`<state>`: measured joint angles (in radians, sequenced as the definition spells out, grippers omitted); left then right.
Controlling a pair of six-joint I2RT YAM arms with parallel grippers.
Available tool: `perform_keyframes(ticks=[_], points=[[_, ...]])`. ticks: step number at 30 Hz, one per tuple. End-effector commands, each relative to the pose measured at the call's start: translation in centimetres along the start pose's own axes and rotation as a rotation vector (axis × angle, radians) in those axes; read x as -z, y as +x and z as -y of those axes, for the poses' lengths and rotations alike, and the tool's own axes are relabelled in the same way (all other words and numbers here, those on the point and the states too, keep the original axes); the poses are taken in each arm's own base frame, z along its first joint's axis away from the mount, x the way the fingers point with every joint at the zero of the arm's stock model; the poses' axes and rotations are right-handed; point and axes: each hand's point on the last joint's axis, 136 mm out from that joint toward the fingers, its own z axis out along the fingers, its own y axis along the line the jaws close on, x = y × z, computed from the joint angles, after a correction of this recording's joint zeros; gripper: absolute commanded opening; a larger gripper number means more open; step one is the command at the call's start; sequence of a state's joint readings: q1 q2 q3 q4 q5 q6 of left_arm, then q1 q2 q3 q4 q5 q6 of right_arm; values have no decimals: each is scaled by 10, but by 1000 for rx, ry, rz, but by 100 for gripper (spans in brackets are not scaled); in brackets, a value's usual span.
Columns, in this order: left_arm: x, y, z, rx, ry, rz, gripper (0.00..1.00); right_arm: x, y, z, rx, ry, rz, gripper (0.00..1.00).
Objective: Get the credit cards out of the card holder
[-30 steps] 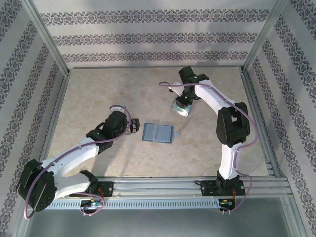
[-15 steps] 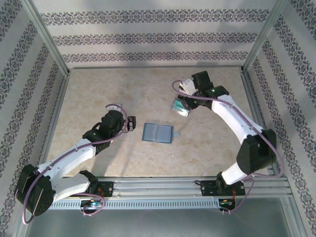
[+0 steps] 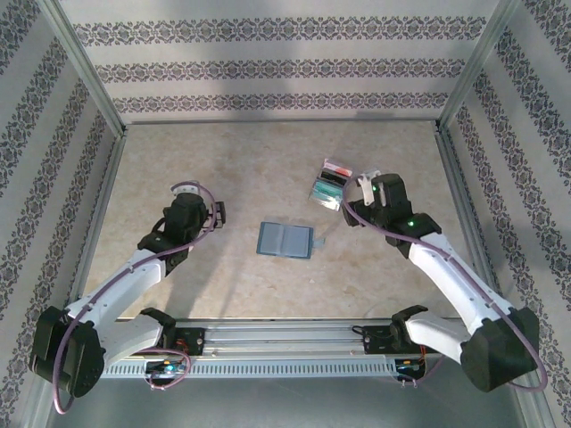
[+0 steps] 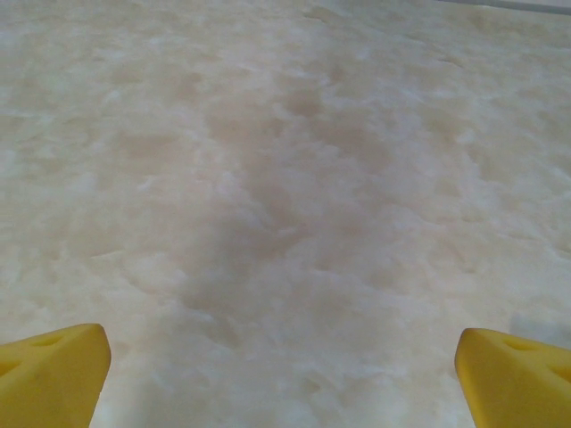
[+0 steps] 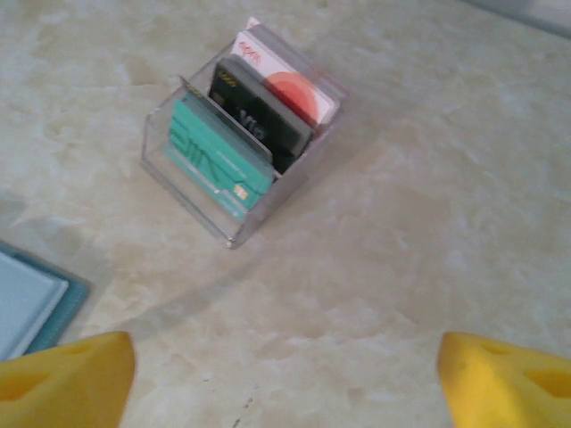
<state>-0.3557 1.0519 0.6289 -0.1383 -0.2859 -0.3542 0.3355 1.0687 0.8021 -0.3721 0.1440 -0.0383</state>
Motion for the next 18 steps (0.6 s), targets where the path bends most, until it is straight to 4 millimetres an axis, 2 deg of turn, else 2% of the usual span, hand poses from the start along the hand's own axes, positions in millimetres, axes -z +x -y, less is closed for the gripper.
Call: perform_keyframes(ticks=[1,8,18], points=[[-2,-7,-16,5,-25,37,99,5,-10,24,-104,121,121,98],[-16,-9,-46,26,-100,110,99,5,4,48,-230,244,177,98],[-26,-27,-75,-61,-163,307,99,2,10,64,-227,306,317,98]])
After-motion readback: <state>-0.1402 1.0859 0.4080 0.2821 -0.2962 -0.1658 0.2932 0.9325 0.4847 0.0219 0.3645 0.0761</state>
